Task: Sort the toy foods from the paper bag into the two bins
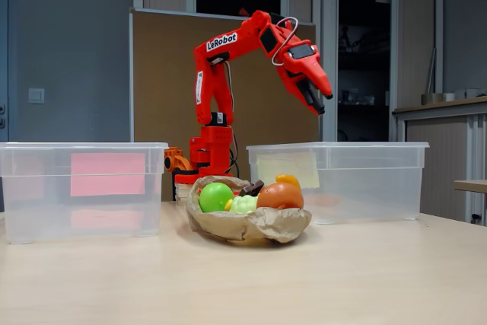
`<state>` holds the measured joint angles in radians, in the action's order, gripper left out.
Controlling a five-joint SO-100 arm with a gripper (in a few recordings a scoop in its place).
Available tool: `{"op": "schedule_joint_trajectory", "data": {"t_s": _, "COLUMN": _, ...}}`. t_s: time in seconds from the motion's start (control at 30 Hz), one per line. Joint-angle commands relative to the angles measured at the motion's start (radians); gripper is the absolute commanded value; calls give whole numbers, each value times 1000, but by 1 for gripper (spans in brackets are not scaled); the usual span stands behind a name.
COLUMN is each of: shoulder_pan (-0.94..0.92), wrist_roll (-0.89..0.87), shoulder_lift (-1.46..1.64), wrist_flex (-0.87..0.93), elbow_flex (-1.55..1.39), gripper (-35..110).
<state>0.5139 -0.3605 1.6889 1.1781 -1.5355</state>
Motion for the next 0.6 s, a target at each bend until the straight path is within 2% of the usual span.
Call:
{"op": "schedule_joint_trajectory", "data": {"t_s": 0.0, "shoulder_pan": -32, "wrist_roll": 132, "shoulder_lift": -54, "wrist_flex": 40, "elbow_flex": 72, "gripper": 20}}
{"op": "schedule_joint_trajectory", "data": {"t_s": 0.3, "shoulder_pan": -67, "wrist_roll": 288, "shoulder_lift": -184, "wrist_flex": 78, "elbow_flex": 83, "gripper": 28}}
{"op": "schedule_joint_trajectory", "data": {"t_s": 0.57, "shoulder_pan": -158, "wrist_roll": 371, "shoulder_lift": -302, "wrist_flex": 250, "elbow_flex": 258, "gripper": 27}}
